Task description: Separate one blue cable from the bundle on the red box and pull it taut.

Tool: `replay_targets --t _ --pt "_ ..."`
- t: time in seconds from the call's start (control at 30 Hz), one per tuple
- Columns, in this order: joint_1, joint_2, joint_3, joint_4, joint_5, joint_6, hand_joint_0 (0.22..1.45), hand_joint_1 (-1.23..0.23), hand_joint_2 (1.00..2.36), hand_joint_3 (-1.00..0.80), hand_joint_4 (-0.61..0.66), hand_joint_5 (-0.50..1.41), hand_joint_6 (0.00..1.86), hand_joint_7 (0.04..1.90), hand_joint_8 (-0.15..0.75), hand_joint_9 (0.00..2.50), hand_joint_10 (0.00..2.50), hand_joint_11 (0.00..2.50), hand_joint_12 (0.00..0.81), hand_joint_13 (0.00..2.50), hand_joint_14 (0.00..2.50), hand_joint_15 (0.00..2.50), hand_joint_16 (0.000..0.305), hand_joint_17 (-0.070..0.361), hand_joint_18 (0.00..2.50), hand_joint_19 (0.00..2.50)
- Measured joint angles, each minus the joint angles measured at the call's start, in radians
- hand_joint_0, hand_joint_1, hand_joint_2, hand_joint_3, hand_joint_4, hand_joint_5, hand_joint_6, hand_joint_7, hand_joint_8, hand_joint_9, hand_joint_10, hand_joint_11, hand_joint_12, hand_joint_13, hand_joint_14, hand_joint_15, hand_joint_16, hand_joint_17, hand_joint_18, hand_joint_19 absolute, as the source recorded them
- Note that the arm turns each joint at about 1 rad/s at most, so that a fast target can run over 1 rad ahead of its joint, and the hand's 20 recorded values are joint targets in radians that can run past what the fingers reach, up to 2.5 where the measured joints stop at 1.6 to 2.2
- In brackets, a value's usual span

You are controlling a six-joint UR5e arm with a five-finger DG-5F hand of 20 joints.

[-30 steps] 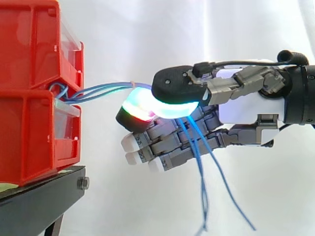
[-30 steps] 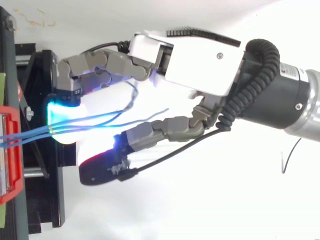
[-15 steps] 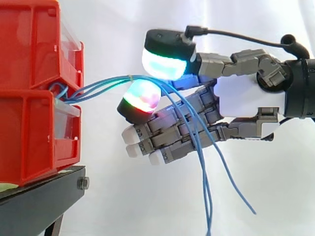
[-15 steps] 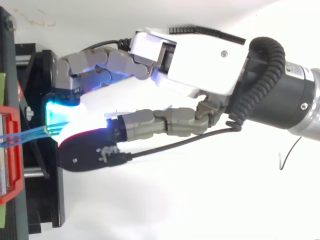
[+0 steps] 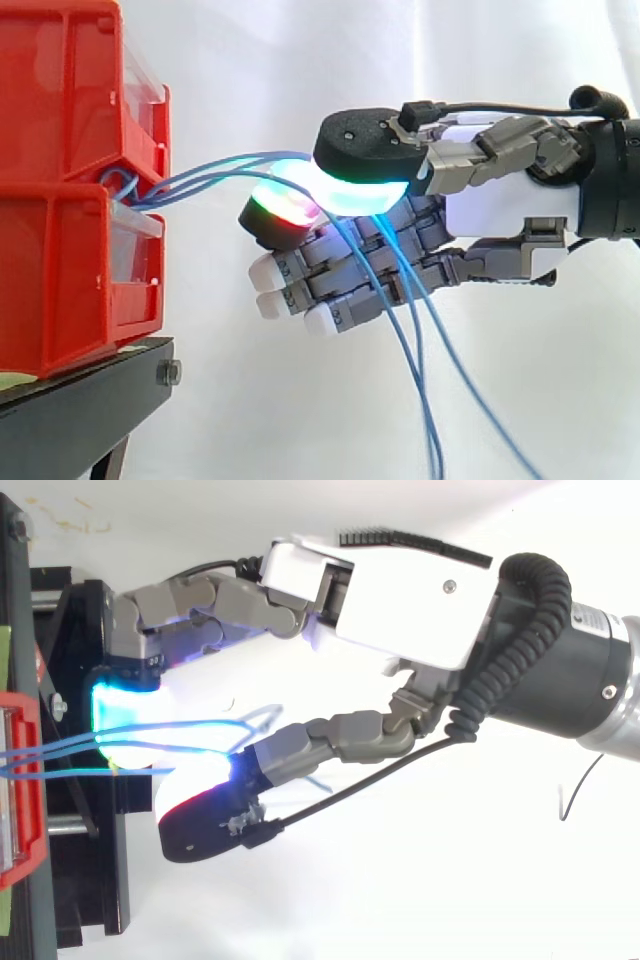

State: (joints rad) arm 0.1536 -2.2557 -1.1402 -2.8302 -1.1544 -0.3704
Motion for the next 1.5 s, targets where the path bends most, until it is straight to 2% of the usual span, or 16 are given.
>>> replay_targets --t 0.13,0.17,0.3,0.37,0.47,0.6,0.77,0.83,0.9,0.97,1.13,1.17,1.23,1.27,1.4,1.5 --pt "0.000 0.002 0.000 0.000 0.001 -0.001 0.59 -0.80 1.00 -0.50 0.27 -0.10 0.50 1.20 0.306 0.64 0.00 0.15 0.371 0.58 0.00 0.15 0.040 0.090 0.55 0.18" --pt "0.000 0.002 0.000 0.000 0.001 -0.001 0.55 -0.69 1.00 -0.50 0.27 -0.09 0.50 1.20 0.315 0.65 0.00 0.14 0.379 0.58 0.01 0.17 0.042 0.093 0.55 0.19" --pt "0.000 0.004 0.000 -0.003 0.001 -0.001 0.55 -0.45 1.00 -0.50 0.25 -0.08 0.50 1.23 0.324 0.67 0.00 0.13 0.382 0.58 0.01 0.18 0.042 0.095 0.52 0.24" --pt "0.000 0.005 0.000 -0.005 0.001 0.000 0.56 -0.43 1.00 -0.50 0.24 -0.08 0.50 1.23 0.324 0.67 0.00 0.14 0.377 0.58 0.01 0.19 0.042 0.094 0.51 0.25" --pt "0.000 0.005 0.000 -0.007 0.001 0.000 0.61 -0.48 1.01 -0.42 0.24 -0.08 0.50 1.22 0.319 0.68 0.00 0.14 0.372 0.58 0.01 0.18 0.041 0.092 0.50 0.26" --pt "0.000 0.005 0.000 -0.008 0.000 0.001 0.66 -0.67 1.02 -0.28 0.26 -0.09 0.50 1.18 0.318 0.67 0.00 0.15 0.377 0.60 0.01 0.18 0.041 0.092 0.54 0.24" --pt "0.000 0.005 0.000 -0.008 0.000 0.001 0.72 -0.76 1.02 -0.25 0.27 -0.09 0.50 1.17 0.314 0.67 0.00 0.15 0.378 0.61 0.01 0.17 0.041 0.092 0.57 0.23" --pt "0.000 0.005 0.000 -0.008 0.000 0.001 0.74 -0.79 1.02 -0.26 0.27 -0.09 0.50 1.17 0.311 0.66 0.00 0.14 0.376 0.60 0.01 0.17 0.041 0.092 0.57 0.22" --pt "0.000 0.008 0.000 -0.008 0.000 0.001 0.76 -0.89 1.00 -0.45 0.26 -0.10 0.50 1.16 0.301 0.64 0.00 0.14 0.374 0.60 0.01 0.16 0.041 0.092 0.59 0.19" --pt "0.000 0.011 0.000 -0.008 0.000 0.001 0.75 -0.92 1.00 -0.50 0.26 -0.10 0.50 1.16 0.300 0.63 0.00 0.15 0.375 0.60 0.01 0.16 0.041 0.092 0.60 0.16" --pt "0.000 0.022 0.000 -0.006 0.000 -0.003 0.67 -0.93 1.00 -0.50 0.26 -0.10 0.50 1.17 0.297 0.61 0.00 0.14 0.373 0.59 0.01 0.16 0.041 0.092 0.59 0.17" --pt "0.000 0.023 0.000 -0.006 -0.001 -0.004 0.58 -0.88 1.00 -0.50 0.27 -0.10 0.50 1.18 0.299 0.61 0.00 0.15 0.379 0.58 0.01 0.17 0.042 0.094 0.59 0.19" --pt "0.000 0.025 0.000 -0.006 -0.001 -0.005 0.52 -0.77 1.00 -0.50 0.29 -0.10 0.50 1.18 0.318 0.62 0.00 0.15 0.390 0.58 0.01 0.17 0.045 0.101 0.59 0.20" --pt "0.000 0.026 0.000 -0.006 -0.001 -0.005 0.50 -0.67 1.00 -0.50 0.28 -0.09 0.50 1.19 0.332 0.63 0.00 0.15 0.399 0.58 0.01 0.18 0.047 0.105 0.59 0.21" --pt "0.001 0.026 0.000 -0.006 -0.001 -0.006 0.52 -0.57 1.00 -0.50 0.26 -0.09 0.50 1.21 0.337 0.65 0.00 0.15 0.395 0.59 0.01 0.19 0.045 0.102 0.57 0.23" --pt "0.001 0.027 0.000 -0.006 0.000 -0.007 0.63 -0.71 1.00 -0.49 0.23 -0.08 0.50 1.25 0.328 0.67 0.00 0.16 0.382 0.60 0.01 0.18 0.042 0.094 0.58 0.23"
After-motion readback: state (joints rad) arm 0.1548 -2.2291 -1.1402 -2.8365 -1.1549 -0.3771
